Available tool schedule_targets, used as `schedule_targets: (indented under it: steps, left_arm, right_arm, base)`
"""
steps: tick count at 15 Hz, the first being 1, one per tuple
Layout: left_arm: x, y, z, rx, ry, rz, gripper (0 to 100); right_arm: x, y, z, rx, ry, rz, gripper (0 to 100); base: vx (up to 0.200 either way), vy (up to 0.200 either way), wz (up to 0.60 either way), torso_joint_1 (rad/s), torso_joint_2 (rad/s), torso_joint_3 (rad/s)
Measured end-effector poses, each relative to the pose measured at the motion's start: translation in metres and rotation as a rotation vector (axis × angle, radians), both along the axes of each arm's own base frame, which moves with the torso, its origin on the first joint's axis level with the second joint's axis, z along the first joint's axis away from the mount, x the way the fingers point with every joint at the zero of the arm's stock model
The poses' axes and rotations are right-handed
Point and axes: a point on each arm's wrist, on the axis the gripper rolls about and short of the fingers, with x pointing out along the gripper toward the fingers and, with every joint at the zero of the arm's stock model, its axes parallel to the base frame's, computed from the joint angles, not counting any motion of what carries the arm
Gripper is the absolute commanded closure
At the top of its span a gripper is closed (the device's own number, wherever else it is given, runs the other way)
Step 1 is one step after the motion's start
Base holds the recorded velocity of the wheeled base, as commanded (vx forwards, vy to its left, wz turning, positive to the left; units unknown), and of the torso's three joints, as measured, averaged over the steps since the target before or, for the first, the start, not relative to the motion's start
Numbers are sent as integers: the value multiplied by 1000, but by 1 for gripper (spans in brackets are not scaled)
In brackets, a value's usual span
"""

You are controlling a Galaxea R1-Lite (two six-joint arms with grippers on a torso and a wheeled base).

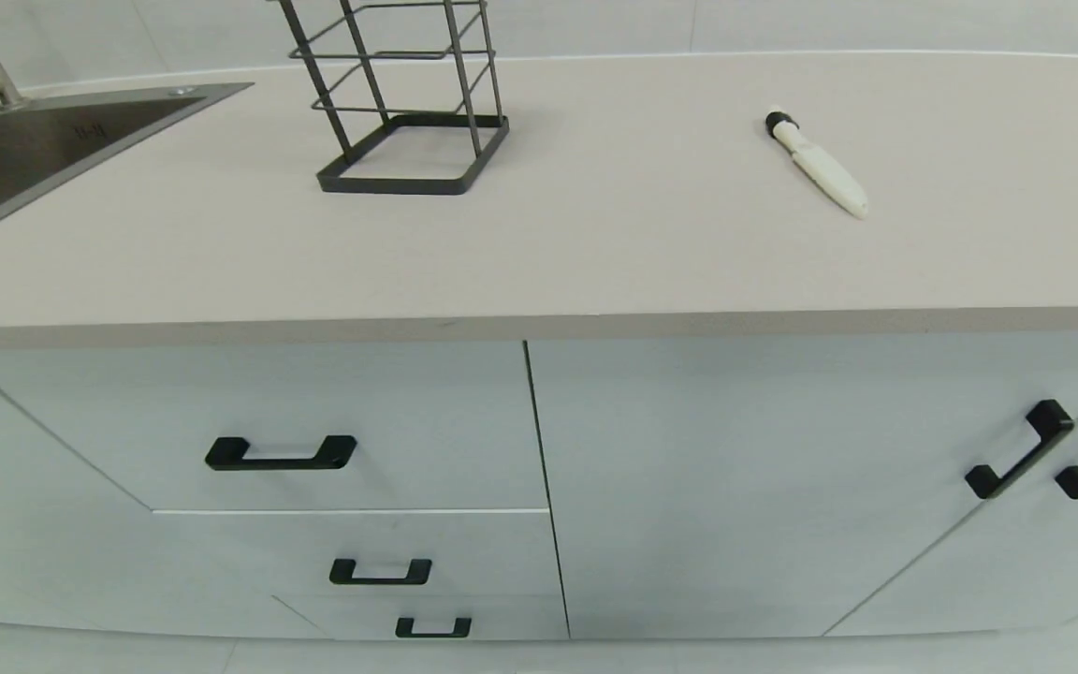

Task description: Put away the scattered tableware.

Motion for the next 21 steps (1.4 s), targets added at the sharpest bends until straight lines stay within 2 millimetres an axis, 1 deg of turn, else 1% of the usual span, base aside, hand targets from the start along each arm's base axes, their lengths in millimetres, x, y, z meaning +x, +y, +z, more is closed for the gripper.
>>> schedule_targets:
  steps: [3,6,17,21]
  left_arm:
    - [0,0,0,3,-2,0,0]
    - [0,0,0,7,-2,-1,0]
    - [0,0,0,-15,-1,0,0]
    - [0,0,0,-16,-1,0,0]
  right_arm:
    - [0,0,0,-1,-1,0,0]
    - [0,0,0,-3,-1,1,0]
    - [0,0,0,-9,0,4,0]
    - [0,0,0,-10,0,4,0]
  base:
    - [200,0,0,211,-554,-238]
    - [200,0,0,33,-276,-32]
    - [0,0,0,0,0,0]
    - [0,0,0,184,-336,-140]
